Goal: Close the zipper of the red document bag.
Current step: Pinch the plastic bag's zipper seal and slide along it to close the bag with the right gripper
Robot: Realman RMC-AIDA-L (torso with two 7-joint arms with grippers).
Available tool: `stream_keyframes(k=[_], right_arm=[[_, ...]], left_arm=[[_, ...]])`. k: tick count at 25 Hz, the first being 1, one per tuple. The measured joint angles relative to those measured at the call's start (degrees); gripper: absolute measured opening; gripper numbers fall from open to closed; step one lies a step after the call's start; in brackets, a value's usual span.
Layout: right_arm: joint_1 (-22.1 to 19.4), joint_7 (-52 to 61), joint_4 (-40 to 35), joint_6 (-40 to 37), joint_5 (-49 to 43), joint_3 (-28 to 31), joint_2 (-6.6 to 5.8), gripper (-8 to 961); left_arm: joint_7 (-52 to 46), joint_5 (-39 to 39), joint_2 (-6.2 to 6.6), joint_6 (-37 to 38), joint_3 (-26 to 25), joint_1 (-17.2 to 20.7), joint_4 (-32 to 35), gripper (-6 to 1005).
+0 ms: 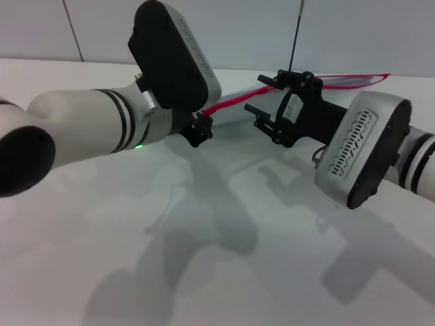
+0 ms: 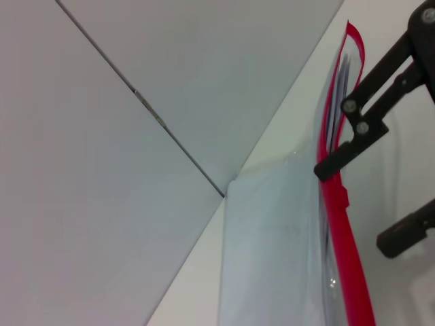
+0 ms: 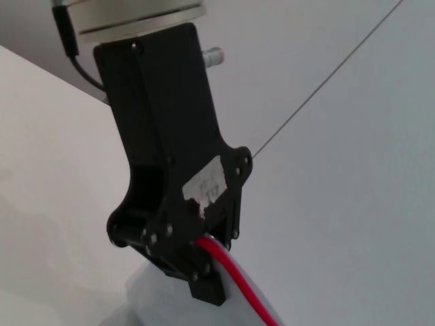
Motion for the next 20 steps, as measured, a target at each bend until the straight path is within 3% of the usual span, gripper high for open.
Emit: stream_keyframes(k=[8,12,20], right_arm=[[0.9,-0.1,0.6,1.7,-0.9,-0.4,0.01,455],[1.3,-0.1,0.7,4.2,-1.4,-1.1,0.10,401],[2.6,-1.5,0.7,10.7,-1.5,-4.1,0.17,390]], left_arm=[[0.0,-0.2,-0.07,0.0,0.4,-0.3,-0.1,59],[0.0,-0.5,-0.10,0.0,0.6,-0.5,-0.2,61],[0.0,-0.9,-0.07,0.0,0.7,-0.9,-0.4,65]])
